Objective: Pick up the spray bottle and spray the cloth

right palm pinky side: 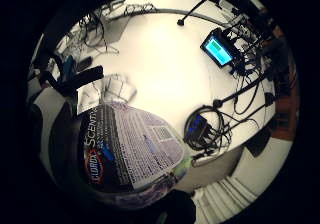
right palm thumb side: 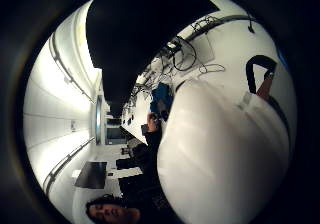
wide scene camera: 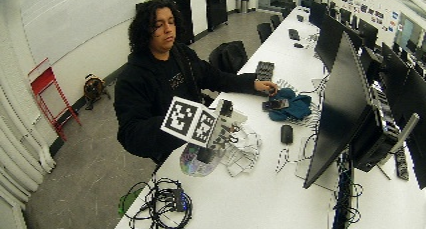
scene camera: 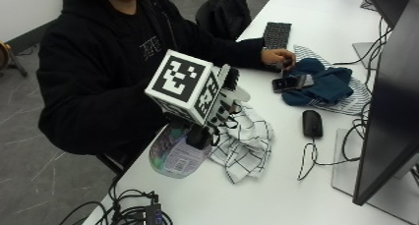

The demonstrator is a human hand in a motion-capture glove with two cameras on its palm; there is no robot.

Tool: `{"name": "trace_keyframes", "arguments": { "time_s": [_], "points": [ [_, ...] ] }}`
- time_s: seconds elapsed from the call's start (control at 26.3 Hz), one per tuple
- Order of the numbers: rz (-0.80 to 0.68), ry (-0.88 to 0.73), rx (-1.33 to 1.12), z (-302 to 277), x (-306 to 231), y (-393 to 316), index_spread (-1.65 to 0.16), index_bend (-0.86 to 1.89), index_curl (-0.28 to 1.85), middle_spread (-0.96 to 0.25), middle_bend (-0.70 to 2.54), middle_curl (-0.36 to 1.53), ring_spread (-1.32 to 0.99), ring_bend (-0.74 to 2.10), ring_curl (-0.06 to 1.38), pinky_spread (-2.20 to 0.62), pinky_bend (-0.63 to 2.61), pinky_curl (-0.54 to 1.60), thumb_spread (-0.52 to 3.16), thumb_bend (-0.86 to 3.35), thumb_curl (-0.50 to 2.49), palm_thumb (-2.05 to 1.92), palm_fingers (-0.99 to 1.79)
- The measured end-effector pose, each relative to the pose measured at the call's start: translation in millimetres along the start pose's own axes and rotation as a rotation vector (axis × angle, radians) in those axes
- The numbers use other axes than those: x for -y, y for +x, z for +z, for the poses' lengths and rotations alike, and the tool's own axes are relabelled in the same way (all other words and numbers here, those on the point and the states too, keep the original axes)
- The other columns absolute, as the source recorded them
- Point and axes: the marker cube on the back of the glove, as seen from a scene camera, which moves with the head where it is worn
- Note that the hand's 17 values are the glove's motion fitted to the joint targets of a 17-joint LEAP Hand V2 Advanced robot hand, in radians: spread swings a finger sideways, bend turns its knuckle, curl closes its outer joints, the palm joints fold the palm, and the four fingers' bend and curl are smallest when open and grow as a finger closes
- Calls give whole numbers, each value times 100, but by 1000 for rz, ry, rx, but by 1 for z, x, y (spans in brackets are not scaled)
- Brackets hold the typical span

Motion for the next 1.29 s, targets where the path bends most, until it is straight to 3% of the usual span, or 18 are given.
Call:
{"name": "trace_keyframes", "arguments": {
  "time_s": [0.27,0.72,1.06,1.29],
  "points": [
    [35,-309,-351,42,-24,-9,-28,25,50,-23,51,51,-21,71,47,-29,45,41,33,-3,70,94,138],
    [-62,-521,-870,138,-58,-18,-28,25,52,-23,51,50,-21,70,46,-29,44,41,30,-3,73,94,137],
    [-71,-596,-938,168,-63,-13,-28,25,53,-23,50,50,-21,70,46,-29,43,40,30,-3,75,94,137],
    [-117,-467,-801,129,-52,-47,-28,25,53,-23,50,50,-21,69,46,-29,43,40,29,-3,75,93,137]
  ]
}}
